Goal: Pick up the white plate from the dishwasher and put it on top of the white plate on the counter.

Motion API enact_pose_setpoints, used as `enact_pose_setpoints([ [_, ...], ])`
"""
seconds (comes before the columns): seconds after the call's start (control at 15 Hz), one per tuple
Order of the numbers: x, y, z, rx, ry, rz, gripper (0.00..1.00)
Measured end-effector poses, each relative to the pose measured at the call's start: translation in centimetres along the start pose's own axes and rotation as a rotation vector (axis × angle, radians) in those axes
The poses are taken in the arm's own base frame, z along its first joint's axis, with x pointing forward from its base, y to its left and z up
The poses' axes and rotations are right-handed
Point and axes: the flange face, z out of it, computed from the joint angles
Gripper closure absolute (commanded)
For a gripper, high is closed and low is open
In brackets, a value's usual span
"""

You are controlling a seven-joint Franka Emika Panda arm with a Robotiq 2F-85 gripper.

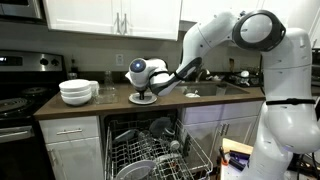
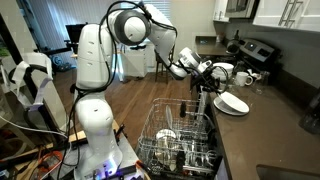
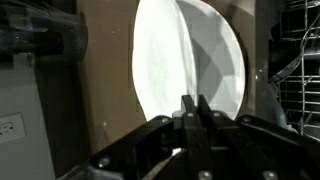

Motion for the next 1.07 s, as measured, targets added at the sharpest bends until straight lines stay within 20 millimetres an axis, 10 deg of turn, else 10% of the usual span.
enact_pose_setpoints([
  [1.07, 0.71, 0.24, 0.93, -0.001, -0.001, 0.006, 0.9],
])
